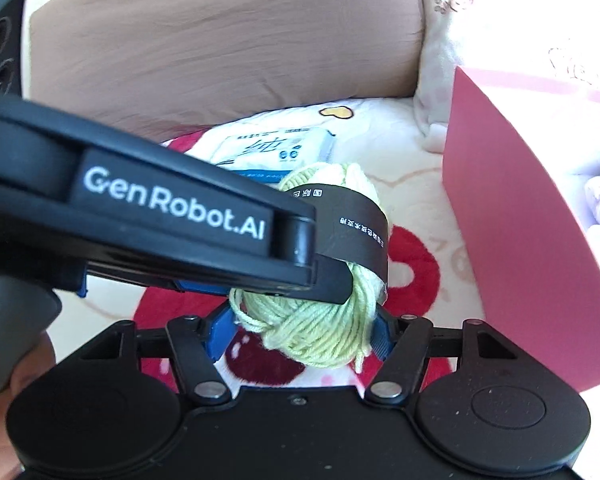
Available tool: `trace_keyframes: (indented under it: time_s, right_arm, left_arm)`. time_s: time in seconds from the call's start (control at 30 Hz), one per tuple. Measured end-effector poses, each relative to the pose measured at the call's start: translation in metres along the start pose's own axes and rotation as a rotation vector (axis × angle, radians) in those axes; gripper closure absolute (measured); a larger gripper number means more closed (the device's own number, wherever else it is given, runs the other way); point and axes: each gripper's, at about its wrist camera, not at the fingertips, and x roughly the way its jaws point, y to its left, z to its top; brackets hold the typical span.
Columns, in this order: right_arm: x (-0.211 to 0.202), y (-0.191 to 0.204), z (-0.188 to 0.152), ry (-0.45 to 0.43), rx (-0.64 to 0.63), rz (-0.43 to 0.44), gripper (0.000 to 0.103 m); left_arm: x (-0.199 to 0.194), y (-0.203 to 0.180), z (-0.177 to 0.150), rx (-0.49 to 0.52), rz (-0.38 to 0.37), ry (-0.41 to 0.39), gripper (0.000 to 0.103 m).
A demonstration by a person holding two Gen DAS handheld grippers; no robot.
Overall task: Organize objects
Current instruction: 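Lift and carry the yarn ball with the left tool over the pink box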
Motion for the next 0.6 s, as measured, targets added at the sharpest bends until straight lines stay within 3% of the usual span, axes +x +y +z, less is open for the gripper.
trace_keyframes:
  time_s: [0.2, 0.37, 0.47, 0.6]
  right_arm:
    - [-0.013, -0.003, -0.001, 0.092, -0.025, 0.068, 0.031]
    - [-0.034, 0.016, -0.038, 0.131, -0.083, 0.088, 0.027]
    - [-0.026, 0.006, -0.034, 0.132, -0.078, 0.100, 0.020]
    - [-0.012, 0.005, -0.038, 0.124, -0.084, 0.049, 0.010]
  left_arm:
    - [-0.003, -0.002, -0.018, -0.012, 0.010, 0.048, 0.050]
    - [-0.002, 0.008, -0.031, -0.060, -0.010, 0.074, 0.049]
    - [-0.002, 0.013, -0.034, -0.037, 0.013, 0.067, 0.046]
    - [-0.003, 0.014, -0.034, -0.028, 0.008, 0.053, 0.045]
